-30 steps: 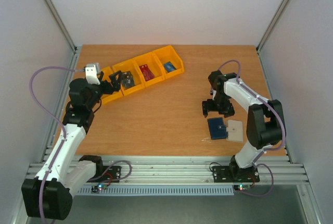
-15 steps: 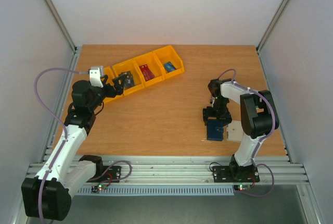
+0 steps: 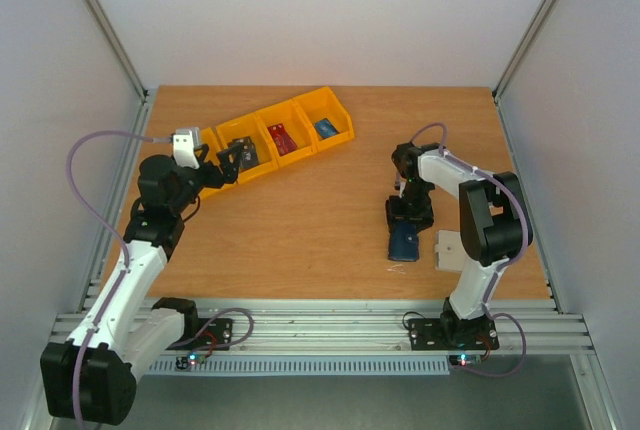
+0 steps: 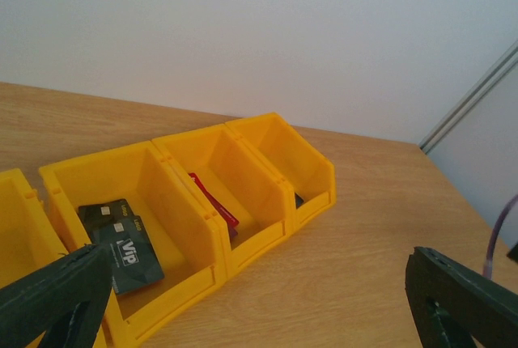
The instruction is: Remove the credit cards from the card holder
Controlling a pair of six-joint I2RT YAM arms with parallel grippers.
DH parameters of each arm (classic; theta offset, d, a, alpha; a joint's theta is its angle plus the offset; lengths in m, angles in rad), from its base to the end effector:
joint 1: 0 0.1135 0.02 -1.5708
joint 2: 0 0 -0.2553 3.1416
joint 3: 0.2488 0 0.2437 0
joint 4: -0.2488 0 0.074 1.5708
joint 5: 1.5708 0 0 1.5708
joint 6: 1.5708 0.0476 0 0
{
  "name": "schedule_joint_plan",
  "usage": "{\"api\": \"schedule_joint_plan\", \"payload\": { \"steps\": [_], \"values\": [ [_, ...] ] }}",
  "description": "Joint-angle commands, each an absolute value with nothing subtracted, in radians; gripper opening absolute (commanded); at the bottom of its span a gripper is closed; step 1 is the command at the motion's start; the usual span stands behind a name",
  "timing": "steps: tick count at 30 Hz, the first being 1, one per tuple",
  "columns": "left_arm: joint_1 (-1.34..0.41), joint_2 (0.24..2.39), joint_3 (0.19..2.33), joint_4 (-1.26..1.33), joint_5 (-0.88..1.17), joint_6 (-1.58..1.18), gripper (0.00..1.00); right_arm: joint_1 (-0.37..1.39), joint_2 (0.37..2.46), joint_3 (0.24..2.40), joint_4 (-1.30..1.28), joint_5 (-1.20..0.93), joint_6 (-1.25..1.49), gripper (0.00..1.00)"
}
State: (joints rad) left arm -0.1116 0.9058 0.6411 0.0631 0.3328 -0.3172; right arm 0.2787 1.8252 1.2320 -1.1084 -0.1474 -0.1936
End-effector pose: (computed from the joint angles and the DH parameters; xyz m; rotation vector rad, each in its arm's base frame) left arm 0.2196 -0.0403 0.2867 0.0602 1.7999 -0.6027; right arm 0.2844 0.0887 0.1583 0.6872 -2.9176 -0.2127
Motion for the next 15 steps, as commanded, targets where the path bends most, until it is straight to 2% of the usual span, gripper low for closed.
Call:
{"api": "schedule_joint_plan", "payload": {
  "steps": [1, 5, 9, 15],
  "values": [
    [-0.144, 0.932, 0.628, 0.071, 0.544, -0.286, 0.94, 0.333, 1.744, 1.391, -1.107, -0.219, -0.137, 0.60],
    [-0.289, 0.980, 0.646, 0.024, 0.707, -0.217, 0.88, 0.408, 1.725, 1.570, -1.132, -0.197, -0.105, 0.56],
    [-0.398, 1.052, 0.718, 0.020, 0.802, -0.105, 0.92, 0.547, 1.721, 1.774, -1.133, -0.091, -0.109, 0.54],
    [-0.407, 1.138, 0.788, 0.135, 0.749, -0.216, 0.97, 0.734, 1.712, 1.953, -1.079, 0.057, -0.129, 0.52]
  ]
}}
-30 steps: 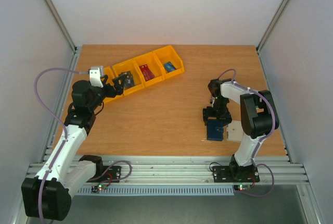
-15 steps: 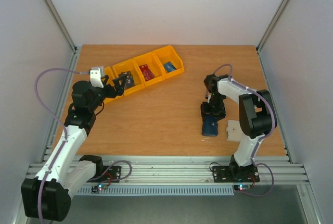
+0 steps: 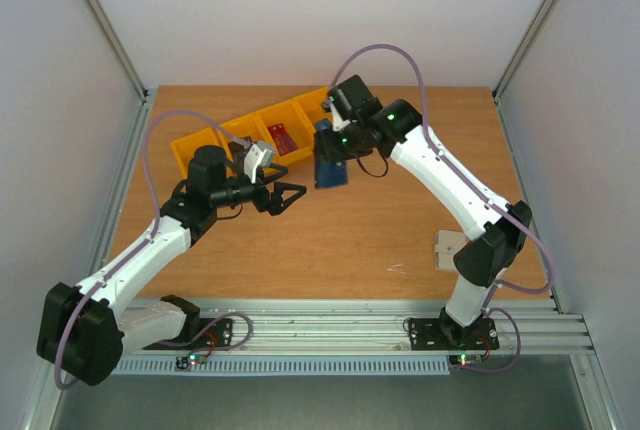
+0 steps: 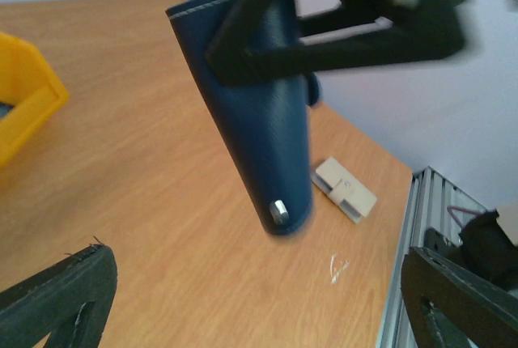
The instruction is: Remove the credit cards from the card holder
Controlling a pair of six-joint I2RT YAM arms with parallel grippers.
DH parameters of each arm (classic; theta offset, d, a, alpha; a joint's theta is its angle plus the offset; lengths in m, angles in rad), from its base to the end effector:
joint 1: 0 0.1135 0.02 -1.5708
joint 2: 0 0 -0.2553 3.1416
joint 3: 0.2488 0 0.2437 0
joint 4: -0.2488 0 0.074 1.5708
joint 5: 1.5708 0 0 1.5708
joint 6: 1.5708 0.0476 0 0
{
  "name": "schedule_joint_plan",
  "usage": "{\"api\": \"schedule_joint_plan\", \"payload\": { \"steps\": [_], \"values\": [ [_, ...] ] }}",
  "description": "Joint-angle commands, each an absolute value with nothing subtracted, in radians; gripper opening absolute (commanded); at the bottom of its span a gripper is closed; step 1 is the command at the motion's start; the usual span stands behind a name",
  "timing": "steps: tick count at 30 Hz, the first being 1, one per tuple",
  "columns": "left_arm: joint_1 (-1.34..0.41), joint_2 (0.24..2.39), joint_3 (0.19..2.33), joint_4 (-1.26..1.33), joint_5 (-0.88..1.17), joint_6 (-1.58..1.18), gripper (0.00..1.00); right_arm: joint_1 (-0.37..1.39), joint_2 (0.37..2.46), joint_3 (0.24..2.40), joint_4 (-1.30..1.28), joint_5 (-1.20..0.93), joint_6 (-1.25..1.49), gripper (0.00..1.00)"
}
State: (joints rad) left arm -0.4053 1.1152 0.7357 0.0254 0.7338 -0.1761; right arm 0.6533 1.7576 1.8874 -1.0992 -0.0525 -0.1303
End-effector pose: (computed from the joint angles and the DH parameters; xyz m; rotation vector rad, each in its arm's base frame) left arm 0.2189 -0.1286 0.2731 0.7278 1.8429 -1.0868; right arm 0.2864 0.2224 0.3542 -0.9970 2.3587 0.2702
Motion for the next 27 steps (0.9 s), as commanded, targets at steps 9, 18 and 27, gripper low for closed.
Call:
{"api": "schedule_joint_plan", "payload": {
  "steps": [9, 18, 27],
  "values": [
    [-0.416, 1.128, 0.781, 0.203, 0.723, -0.269, 0.78, 0.832, 1.710, 2.032, -0.997, 0.039, -0.132, 0.48],
    [-0.416, 1.104, 0.768, 0.265, 0.709, -0.275, 0.27, 0.850, 1.713, 2.027, -0.980, -0.020, -0.158, 0.46],
    [-0.416, 1.039, 0.723, 0.232, 0.491, -0.299, 0.00, 0.812, 1.675, 2.049, -1.051, -0.006, -0.270, 0.89]
  ]
}}
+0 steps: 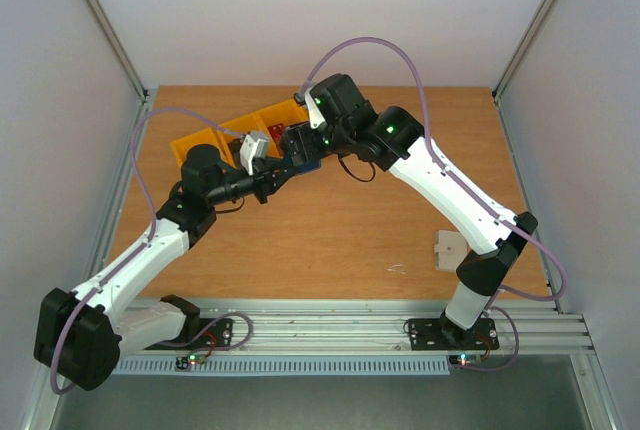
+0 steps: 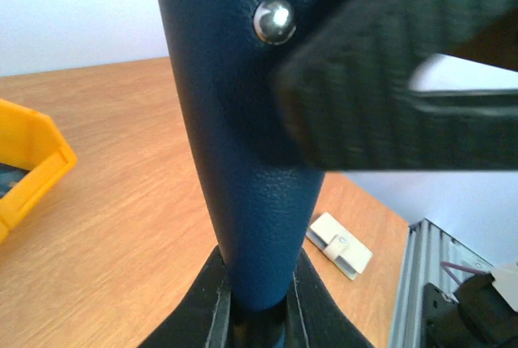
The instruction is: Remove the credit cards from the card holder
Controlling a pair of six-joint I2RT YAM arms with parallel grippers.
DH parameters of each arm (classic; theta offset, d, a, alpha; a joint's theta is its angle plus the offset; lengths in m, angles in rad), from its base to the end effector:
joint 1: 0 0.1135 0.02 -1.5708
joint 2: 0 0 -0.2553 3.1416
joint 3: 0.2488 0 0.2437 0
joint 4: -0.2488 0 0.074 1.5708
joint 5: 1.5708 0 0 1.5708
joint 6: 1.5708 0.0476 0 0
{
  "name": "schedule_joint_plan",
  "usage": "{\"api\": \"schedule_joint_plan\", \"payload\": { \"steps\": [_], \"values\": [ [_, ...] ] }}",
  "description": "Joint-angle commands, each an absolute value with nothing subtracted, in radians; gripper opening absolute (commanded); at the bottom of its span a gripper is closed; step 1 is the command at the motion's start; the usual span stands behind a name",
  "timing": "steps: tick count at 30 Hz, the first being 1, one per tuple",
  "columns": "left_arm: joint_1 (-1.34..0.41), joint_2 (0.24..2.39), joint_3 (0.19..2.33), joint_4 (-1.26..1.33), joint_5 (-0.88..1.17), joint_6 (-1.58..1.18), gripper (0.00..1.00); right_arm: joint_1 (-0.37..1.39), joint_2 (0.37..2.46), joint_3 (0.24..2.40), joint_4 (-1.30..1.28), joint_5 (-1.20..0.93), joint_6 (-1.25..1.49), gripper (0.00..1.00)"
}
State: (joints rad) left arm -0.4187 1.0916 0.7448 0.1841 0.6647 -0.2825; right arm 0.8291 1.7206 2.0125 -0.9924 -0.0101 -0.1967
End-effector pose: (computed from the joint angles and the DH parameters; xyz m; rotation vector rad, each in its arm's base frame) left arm 0.2209 -0.1304 0.2981 0.6311 1.7117 -1.0782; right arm 0.2428 0.2658 0.4130 -1.1308 1.9969 0.3427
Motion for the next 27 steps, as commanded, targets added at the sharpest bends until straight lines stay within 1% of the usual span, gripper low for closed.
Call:
{"api": "schedule_joint_plan", "payload": {
  "steps": [1, 3, 7, 10, 13, 21, 24, 27],
  "values": [
    [-0.416, 1.031, 0.719, 0.223, 0.453, -0.303, 0.00, 0.809, 1.667, 2.046, -1.062, 0.042, -0.287, 0.88],
    [-0.416, 1.020, 0.711, 0.216, 0.408, -0.304, 0.00, 0.808, 1.661, 2.039, -1.087, 0.087, -0.311, 0.84],
    [-0.416, 1.014, 0.704, 0.223, 0.394, -0.312, 0.00, 0.830, 1.666, 2.015, -1.092, 0.057, -0.322, 0.65],
    [-0.416, 1.015, 0.706, 0.230, 0.403, -0.321, 0.00, 0.860, 1.666, 1.994, -1.034, 0.038, -0.332, 0.55],
    [-0.416, 1.019, 0.708, 0.232, 0.405, -0.322, 0.00, 0.877, 1.690, 2.005, -0.995, 0.020, -0.328, 0.50],
    [-0.416, 1.015, 0.709, 0.232, 0.416, -0.319, 0.00, 0.885, 1.783, 2.080, -1.007, 0.093, -0.310, 0.36],
    [-0.416, 1.017, 0.706, 0.234, 0.421, -0.316, 0.00, 0.885, 1.811, 2.103, -1.009, 0.098, -0.311, 0.35],
    [-0.416, 1.019, 0.701, 0.236, 0.420, -0.316, 0.00, 0.887, 1.837, 2.119, -1.004, 0.105, -0.309, 0.30]
  ]
}}
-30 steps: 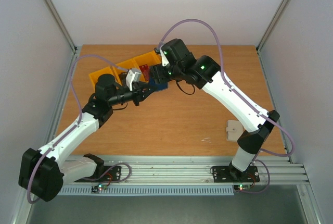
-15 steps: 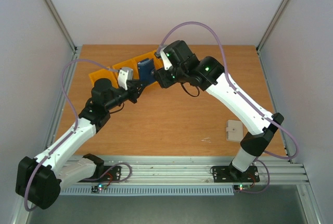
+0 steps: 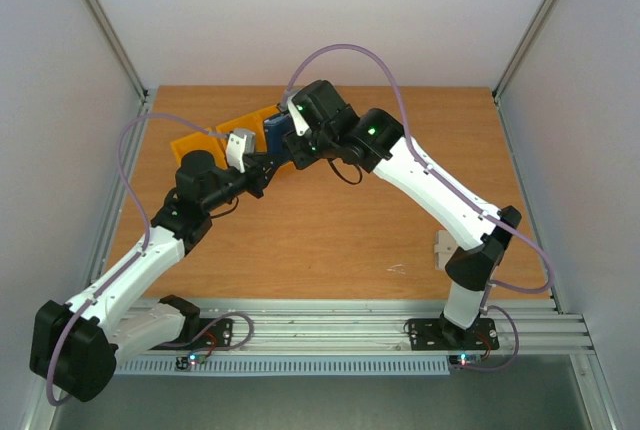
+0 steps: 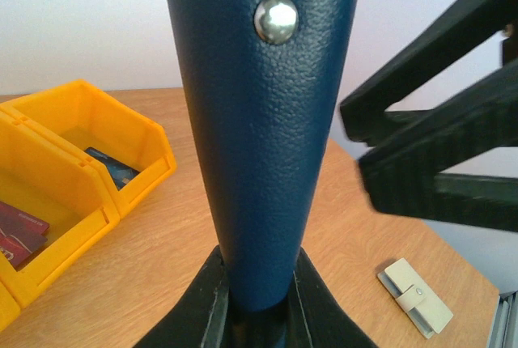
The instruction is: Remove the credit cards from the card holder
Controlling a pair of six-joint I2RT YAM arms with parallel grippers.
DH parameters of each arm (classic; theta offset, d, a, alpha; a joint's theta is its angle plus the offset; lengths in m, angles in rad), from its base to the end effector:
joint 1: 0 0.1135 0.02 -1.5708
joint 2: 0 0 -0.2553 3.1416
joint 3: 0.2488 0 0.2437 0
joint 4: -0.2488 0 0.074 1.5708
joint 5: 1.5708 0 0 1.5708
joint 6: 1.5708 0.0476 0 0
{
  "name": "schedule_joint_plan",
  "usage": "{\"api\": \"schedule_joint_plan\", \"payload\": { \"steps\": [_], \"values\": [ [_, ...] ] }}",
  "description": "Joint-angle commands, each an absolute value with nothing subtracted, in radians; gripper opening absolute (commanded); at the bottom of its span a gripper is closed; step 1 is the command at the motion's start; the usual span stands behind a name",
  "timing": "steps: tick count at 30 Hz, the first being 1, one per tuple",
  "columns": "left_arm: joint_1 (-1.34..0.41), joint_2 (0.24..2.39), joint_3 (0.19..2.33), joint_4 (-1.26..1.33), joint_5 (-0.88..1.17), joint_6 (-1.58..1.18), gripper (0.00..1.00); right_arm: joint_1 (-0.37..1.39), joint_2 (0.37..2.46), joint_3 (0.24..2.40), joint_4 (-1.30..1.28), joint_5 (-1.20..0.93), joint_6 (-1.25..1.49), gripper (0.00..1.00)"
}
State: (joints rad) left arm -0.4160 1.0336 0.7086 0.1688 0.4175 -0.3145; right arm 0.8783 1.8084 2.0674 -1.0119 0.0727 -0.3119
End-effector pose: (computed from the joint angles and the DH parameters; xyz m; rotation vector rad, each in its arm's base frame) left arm 0.2194 -0.1180 0.2960 0.4098 1.7510 -0.8904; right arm 0.2464 0.2916 0.3971 -1.2755 1.9496 0.2008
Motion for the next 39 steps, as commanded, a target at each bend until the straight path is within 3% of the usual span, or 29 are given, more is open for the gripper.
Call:
{"api": "schedule_joint_plan", "payload": {
  "steps": [1, 4, 7, 8, 16, 18, 23, 25, 28, 30, 32, 35, 39],
  "values": [
    [-0.416, 1.019, 0.701, 0.237, 0.422, -0.316, 0.00, 0.887, 1.847, 2.125, -1.006, 0.115, -0.306, 0.28],
    [-0.416, 1.017, 0.700, 0.236, 0.429, -0.316, 0.00, 0.887, 1.869, 2.138, -1.014, 0.159, -0.291, 0.21],
    [-0.416, 1.014, 0.696, 0.240, 0.442, -0.315, 0.00, 0.887, 1.883, 2.146, -1.026, 0.208, -0.285, 0.03],
    [-0.416, 1.013, 0.695, 0.241, 0.445, -0.314, 0.00, 0.887, 1.886, 2.148, -1.031, 0.222, -0.284, 0.01],
    [-0.407, 0.972, 0.681, 0.257, 0.445, -0.241, 0.00, 0.803, 1.819, 2.067, -1.092, 0.306, -0.294, 0.01],
    [-0.393, 0.957, 0.681, 0.250, 0.485, -0.211, 0.00, 0.734, 1.751, 1.973, -1.069, 0.243, -0.306, 0.01],
    [-0.374, 0.931, 0.677, 0.308, 0.724, -0.180, 0.00, 0.638, 1.584, 1.806, -1.021, -0.170, -0.487, 0.01],
    [-0.359, 0.909, 0.700, 0.270, 0.802, -0.054, 0.00, 0.629, 1.549, 1.811, -1.064, -0.321, -0.529, 0.05],
    [-0.320, 0.895, 0.775, 0.176, 0.771, 0.055, 0.00, 0.624, 1.496, 1.798, -1.093, -0.372, -0.557, 0.09],
    [-0.292, 0.884, 0.791, 0.178, 0.750, -0.020, 0.00, 0.612, 1.470, 1.785, -1.107, -0.386, -0.581, 0.35],
    [-0.287, 0.874, 0.796, 0.193, 0.813, -0.132, 0.00, 0.608, 1.454, 1.794, -1.129, -0.412, -0.618, 0.48],
    [-0.301, 0.868, 0.828, 0.184, 0.867, -0.214, 0.00, 0.607, 1.421, 1.806, -1.103, -0.523, -0.652, 0.57],
    [-0.305, 0.875, 0.898, 0.168, 0.836, -0.291, 0.00, 0.607, 1.381, 1.711, -0.912, -0.739, -0.621, 0.60]
  ]
}}
